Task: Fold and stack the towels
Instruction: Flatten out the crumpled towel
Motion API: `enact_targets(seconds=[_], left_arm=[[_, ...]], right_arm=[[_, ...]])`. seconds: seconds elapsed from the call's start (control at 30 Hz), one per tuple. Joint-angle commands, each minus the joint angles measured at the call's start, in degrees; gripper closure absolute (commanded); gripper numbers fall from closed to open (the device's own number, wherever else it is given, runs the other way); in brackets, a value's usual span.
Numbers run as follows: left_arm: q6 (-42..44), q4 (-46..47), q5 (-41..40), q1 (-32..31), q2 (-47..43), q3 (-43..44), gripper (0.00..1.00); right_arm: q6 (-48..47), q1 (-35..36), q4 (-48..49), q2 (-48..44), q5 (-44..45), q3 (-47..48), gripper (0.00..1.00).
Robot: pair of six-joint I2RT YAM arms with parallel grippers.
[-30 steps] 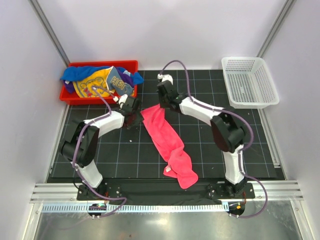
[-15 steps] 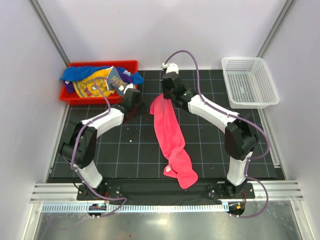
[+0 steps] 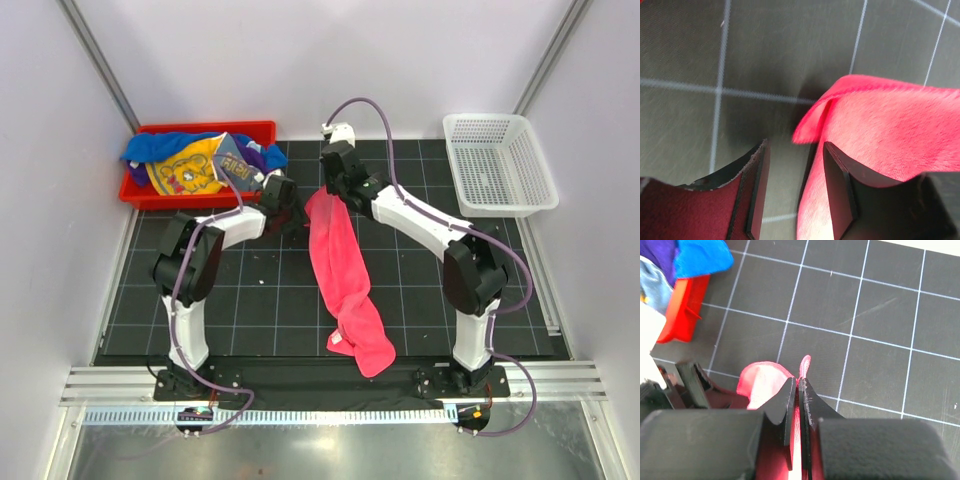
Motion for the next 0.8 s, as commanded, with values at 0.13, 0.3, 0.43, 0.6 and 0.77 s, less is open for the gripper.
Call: enact_targets(seconds=[0.13, 0.3, 0.43, 0.6, 0.77], left_arm=[[-1.66, 1.53, -1.27, 0.16, 4.30, 6.10, 0.50], [-3.15, -0.49, -3.46, 0.07, 5.79, 7.50, 0.56], [-3.07, -1.46, -5.31, -0.63, 5.88, 7.42, 0.57], [-3.50, -1.99, -5.49, -0.81, 6.49, 7.59, 0.62], [-3.68, -2.60, -5.67, -0.98, 7.02, 8.91, 0.66]], right_arm=[[-0.28, -2.23, 1.58, 0.32, -0.30, 0.96, 0.97], [0.51, -3.54, 2.37, -0.20, -1.53, -0.35, 0.97], [1.65, -5.04, 2.81, -0.90, -3.02, -1.41, 0.97], [2.97, -6.36, 3.34, -1.26, -4.17, -2.55, 0.97], [3.41, -6.97, 3.34, -1.08, -4.96, -2.99, 0.97]])
